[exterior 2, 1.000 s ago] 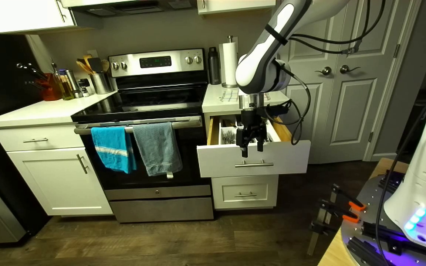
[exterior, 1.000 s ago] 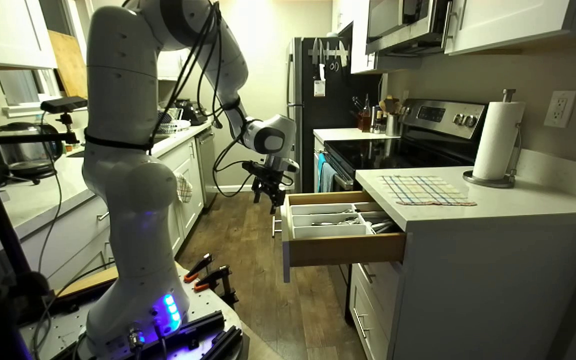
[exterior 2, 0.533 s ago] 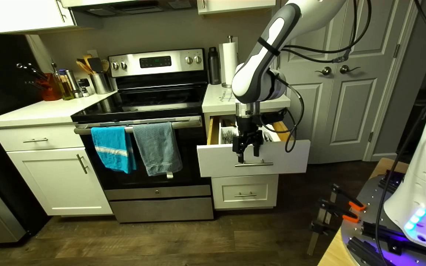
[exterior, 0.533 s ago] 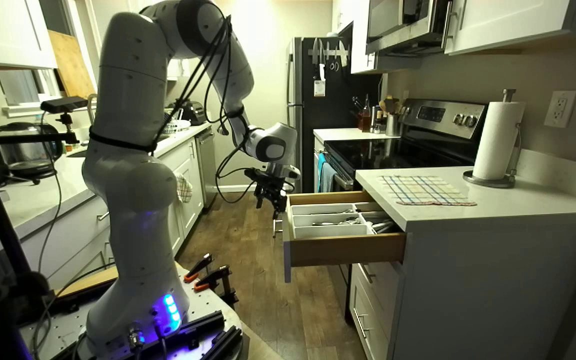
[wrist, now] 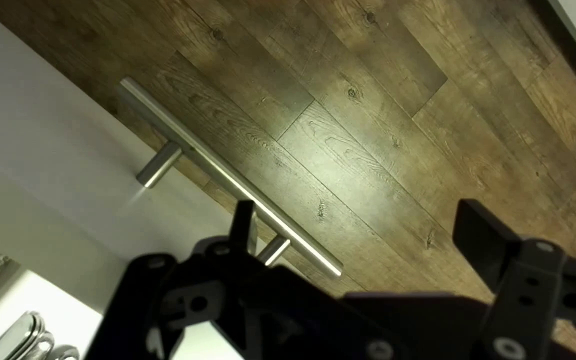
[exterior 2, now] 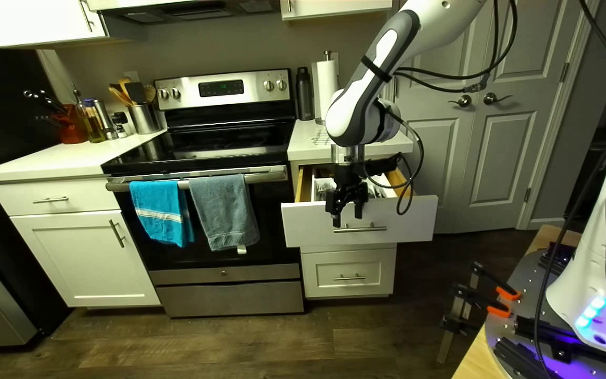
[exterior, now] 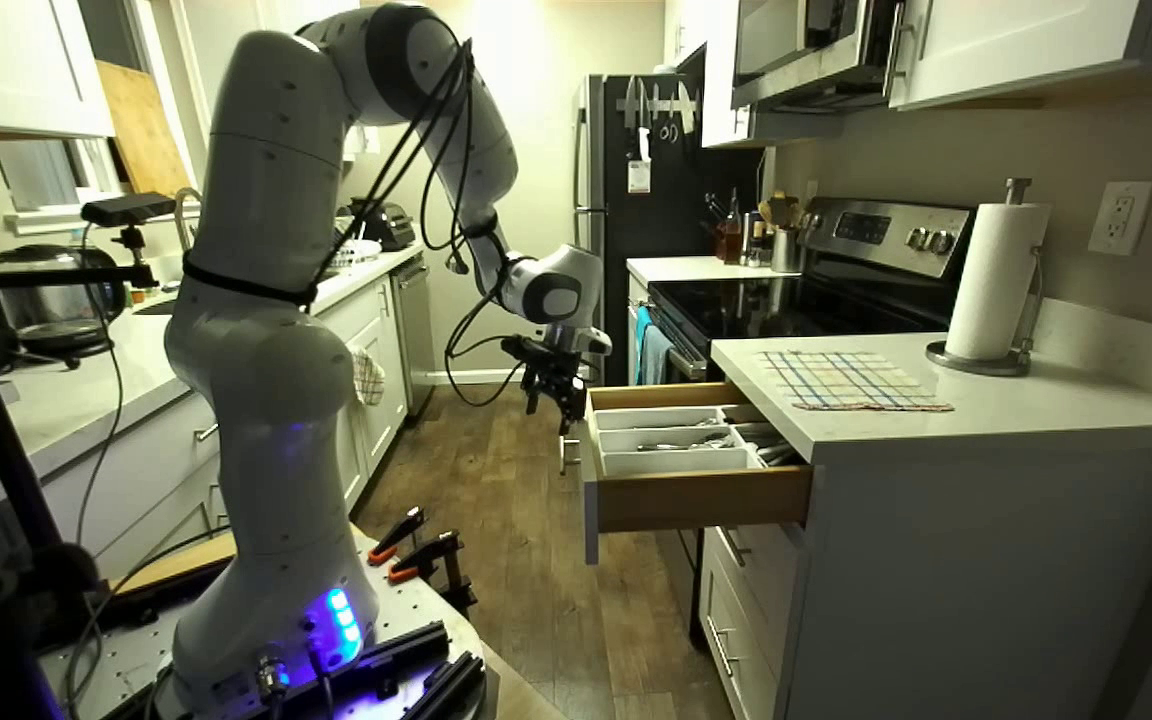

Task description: Close the drawer

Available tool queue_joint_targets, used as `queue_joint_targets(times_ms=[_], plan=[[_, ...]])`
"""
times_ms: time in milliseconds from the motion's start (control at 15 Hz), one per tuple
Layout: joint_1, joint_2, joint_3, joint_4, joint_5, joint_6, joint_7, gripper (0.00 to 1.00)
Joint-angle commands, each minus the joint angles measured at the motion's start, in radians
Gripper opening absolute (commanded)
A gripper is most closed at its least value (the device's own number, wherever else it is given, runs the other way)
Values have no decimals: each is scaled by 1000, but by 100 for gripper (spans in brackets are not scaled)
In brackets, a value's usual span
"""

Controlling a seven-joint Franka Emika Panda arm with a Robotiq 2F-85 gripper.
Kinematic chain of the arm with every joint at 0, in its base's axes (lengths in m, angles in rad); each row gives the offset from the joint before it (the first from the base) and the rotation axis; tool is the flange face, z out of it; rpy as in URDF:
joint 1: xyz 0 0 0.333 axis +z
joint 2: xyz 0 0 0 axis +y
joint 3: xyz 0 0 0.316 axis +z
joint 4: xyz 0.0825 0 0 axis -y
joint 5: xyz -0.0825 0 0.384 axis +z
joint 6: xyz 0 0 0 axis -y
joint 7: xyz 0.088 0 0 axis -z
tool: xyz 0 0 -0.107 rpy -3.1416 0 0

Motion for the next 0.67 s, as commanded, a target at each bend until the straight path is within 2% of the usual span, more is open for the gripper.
queue_joint_targets(times_ms=[0, 333, 600], plan=[[-1, 42, -24, 20, -80, 45, 25, 100], [-20, 73, -61, 73, -150, 44, 27, 100], [-71, 78, -98, 145, -132, 33, 16, 100]])
